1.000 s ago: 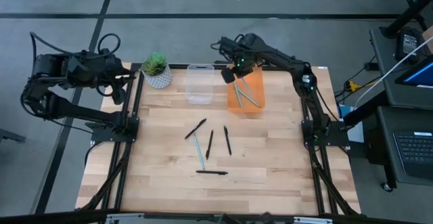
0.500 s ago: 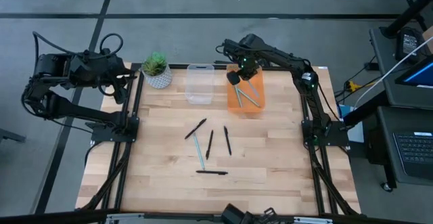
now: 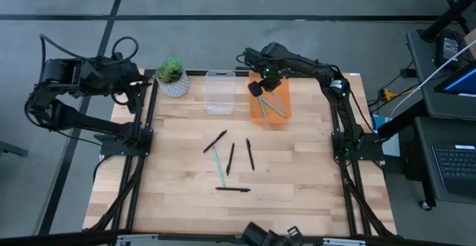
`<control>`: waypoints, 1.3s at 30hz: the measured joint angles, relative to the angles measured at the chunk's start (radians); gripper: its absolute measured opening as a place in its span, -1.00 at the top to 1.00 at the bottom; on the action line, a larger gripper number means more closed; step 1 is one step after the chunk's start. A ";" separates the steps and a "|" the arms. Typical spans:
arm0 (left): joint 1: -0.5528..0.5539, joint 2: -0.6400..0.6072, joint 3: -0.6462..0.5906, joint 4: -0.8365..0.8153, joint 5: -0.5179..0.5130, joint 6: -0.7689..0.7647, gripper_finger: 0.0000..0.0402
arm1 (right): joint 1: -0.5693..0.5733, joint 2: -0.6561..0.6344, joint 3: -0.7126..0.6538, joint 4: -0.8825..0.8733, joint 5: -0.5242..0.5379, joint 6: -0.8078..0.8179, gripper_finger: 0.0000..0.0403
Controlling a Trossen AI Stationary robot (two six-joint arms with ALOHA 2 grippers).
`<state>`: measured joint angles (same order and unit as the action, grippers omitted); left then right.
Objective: Sort pens & pencils
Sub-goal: Put the light blue pencil into the orange bin
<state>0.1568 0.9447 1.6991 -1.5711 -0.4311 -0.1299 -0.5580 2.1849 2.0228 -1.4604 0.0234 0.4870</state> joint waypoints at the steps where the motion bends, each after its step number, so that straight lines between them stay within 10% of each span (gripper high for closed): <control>1: 0.000 0.001 0.000 0.000 0.000 0.000 0.57 | -0.001 0.000 0.000 0.006 -0.001 0.000 0.81; 39: 0.000 0.012 0.000 0.000 -0.001 0.001 0.57 | -0.062 0.058 0.000 0.112 -0.046 -0.047 0.80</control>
<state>0.1568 0.9565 1.6991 -1.5711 -0.4320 -0.1291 -0.6201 2.2429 2.0224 -1.3483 -0.0227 0.4397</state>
